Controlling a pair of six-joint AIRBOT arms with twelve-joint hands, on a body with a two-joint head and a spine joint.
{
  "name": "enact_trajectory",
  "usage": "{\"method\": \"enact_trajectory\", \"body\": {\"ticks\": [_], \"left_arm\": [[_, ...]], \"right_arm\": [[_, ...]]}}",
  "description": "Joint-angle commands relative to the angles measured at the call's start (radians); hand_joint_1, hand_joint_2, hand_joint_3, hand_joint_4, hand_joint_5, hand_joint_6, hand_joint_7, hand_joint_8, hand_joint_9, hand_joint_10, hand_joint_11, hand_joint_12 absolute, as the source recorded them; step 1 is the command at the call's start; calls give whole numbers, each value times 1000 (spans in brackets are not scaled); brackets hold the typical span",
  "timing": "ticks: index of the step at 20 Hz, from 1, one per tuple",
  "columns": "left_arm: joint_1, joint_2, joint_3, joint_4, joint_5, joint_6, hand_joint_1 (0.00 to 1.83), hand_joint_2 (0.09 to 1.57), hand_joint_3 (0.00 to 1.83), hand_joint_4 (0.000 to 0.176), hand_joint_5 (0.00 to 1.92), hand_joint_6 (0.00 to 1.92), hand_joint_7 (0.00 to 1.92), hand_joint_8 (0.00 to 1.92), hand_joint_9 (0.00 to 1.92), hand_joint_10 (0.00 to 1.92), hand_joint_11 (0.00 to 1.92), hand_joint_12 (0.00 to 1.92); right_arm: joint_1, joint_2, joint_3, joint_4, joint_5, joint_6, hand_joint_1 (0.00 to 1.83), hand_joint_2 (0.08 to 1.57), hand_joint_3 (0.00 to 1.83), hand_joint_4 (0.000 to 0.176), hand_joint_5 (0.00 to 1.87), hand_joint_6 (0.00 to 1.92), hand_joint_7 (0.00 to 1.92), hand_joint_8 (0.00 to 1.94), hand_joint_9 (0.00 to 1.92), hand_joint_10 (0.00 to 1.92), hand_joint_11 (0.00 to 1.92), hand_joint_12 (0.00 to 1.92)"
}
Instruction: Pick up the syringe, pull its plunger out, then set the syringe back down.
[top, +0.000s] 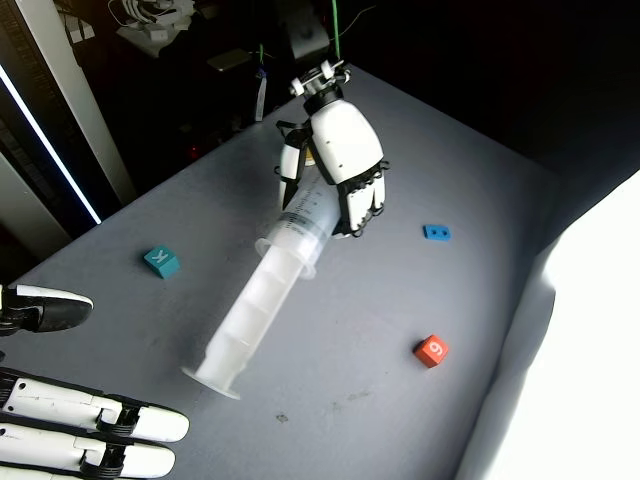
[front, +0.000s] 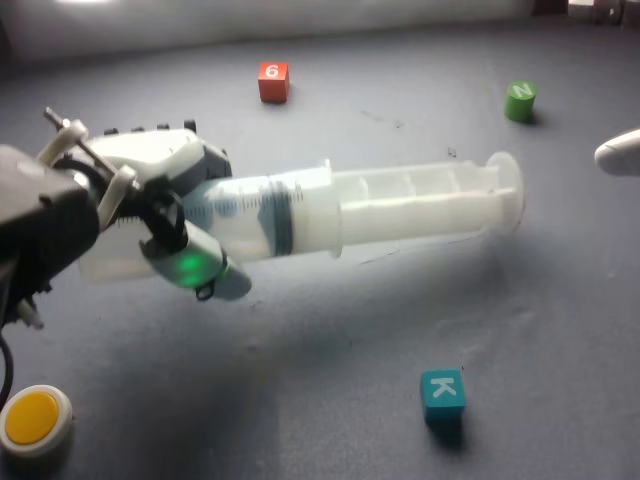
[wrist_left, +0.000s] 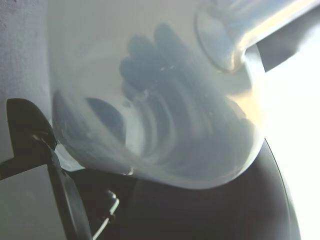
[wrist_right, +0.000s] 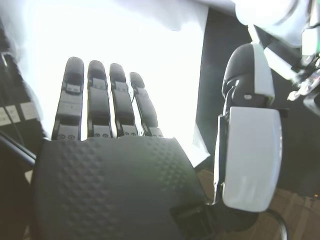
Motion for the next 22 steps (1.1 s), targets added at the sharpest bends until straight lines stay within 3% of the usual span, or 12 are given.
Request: {"method": "enact_trajectory", "body": {"ticks": [1, 4, 7, 9, 11, 14, 22], "left_arm": [[6, 3, 8, 66, -33, -41, 1140, 1249, 0, 20, 702, 1434, 766, 1302, 776, 754, 502, 1293], [42, 2, 17, 115, -33, -109, 1145, 1243, 0, 16, 717, 1434, 773, 1274, 775, 752, 509, 1273], [69, 1, 29, 151, -34, -145, 1146, 1248, 0, 0, 710, 1475, 766, 1254, 790, 703, 528, 1244], [86, -3, 36, 180, -35, -174, 1146, 1241, 0, 14, 718, 1436, 777, 1262, 797, 698, 534, 1260], [110, -4, 41, 221, -38, -216, 1138, 1252, 1, 16, 696, 1454, 760, 1304, 788, 700, 521, 1275], [142, -6, 40, 272, -46, -277, 1128, 1269, 0, 15, 668, 1491, 736, 1345, 736, 827, 502, 1345], [178, -21, 28, 317, -65, -324, 1123, 1275, 1, 16, 651, 1462, 728, 1411, 691, 928, 467, 1376]], "right_arm": [[8, 6, 2, 0, 118, 1, 713, 930, 2, 0, 153, 5, 191, 5, 187, 7, 0, 458], [8, 5, 2, 0, 119, 1, 672, 939, 4, 0, 131, 1, 156, 0, 158, 1, 0, 405], [8, 5, 2, 0, 119, 1, 710, 927, 0, 0, 139, 5, 172, 4, 171, 4, 0, 430], [8, 4, 2, 0, 120, 1, 714, 950, 5, 0, 115, 1, 147, 1, 149, 2, 0, 371], [8, 4, 2, -1, 120, 1, 709, 947, 2, 0, 126, 3, 150, 1, 152, 2, 0, 394], [7, 4, 2, -1, 120, 1, 725, 938, 0, 0, 186, 11, 212, 11, 210, 12, 0, 524], [7, 4, 2, -2, 121, 1, 704, 952, 1, 0, 154, 0, 190, 0, 187, 0, 0, 456]]}}
